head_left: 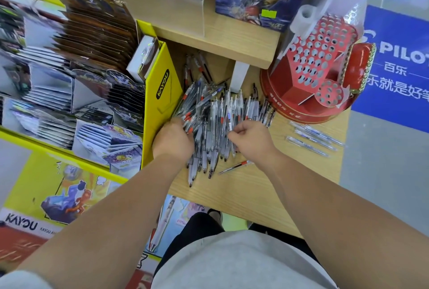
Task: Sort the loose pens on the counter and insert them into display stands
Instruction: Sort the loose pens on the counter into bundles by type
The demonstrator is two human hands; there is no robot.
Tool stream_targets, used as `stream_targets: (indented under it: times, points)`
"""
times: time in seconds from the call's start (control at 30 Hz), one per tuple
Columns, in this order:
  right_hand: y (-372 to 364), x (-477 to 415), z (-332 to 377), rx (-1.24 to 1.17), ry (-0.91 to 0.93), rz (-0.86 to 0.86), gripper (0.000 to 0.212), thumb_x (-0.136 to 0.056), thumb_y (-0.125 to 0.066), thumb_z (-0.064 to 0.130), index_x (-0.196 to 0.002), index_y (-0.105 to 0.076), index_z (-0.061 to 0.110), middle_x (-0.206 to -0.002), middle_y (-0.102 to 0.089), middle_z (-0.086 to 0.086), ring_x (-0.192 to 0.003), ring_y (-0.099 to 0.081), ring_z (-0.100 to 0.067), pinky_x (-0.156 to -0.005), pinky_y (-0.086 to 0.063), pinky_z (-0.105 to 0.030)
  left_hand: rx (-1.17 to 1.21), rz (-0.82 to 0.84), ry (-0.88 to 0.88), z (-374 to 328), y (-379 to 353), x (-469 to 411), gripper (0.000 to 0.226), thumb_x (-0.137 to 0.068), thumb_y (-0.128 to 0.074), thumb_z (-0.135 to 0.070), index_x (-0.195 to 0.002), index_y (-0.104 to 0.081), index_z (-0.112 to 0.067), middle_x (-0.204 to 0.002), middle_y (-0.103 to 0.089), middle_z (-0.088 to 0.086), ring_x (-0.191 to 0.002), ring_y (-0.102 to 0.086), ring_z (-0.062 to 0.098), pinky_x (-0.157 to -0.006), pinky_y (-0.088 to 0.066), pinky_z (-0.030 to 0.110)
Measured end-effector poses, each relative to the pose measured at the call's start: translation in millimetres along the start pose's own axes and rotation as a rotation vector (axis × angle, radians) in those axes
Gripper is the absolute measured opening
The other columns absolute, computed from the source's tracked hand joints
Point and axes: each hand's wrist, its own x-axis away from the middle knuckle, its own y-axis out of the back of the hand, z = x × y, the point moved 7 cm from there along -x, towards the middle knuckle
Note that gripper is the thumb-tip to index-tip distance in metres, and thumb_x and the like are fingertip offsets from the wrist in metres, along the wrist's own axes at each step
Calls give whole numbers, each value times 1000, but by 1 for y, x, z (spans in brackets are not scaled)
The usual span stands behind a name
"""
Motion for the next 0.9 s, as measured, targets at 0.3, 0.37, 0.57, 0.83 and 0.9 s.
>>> stream_targets:
  times: [0.3,0.37,0.57,0.83,0.9]
  points:
    - [3,0,-6,-14,2,2,8,-87,-68,20,-93,-67,15,-69,-68,-6,-69,-67,-25,-75,-59,-45,22,89,66,3,-2,2,19,-95,-67,-29,-94,-66,-10,-81,-69,7,-66,-61,22,-60,-45,29]
    - [3,0,-6,-27,7,7,8,-89,-66,19,-95,-67,14,-62,-65,-1,-60,-63,-19,-71,-58,-40,18,105,50,4,-1,4,22,-96,-64,-28,-83,-61,-10,-66,-63,5,-56,-58,20,-52,-41,27]
    - [3,3,-4,-40,36,16,5,-89,-65,18,-93,-65,14,-60,-63,0,-59,-61,-18,-67,-53,-35,-15,-1,-60,4,14,24,33,-98,-56,-23,-69,-42,-20,-55,-49,1,-50,-47,23,-45,-24,27]
    - [18,5,-24,-95,2,-15,2,-88,-64,17,-90,-65,18,-58,-63,0,-55,-59,-15,-64,-51,-33,4,-77,-190,-57,29,-15,17,-102,-50,-15,-116,-58,-8,-105,-55,12,-81,-52,23,-66,-42,34]
    - [22,6,-25,-104,-1,-21,1,-88,-65,18,-89,-66,18,-64,-66,-8,-59,-60,-19,-66,-53,-38,-56,-53,-161,-66,26,-31,25,-102,-51,-18,-125,-56,-9,-120,-54,15,-87,-58,27,-74,-51,38]
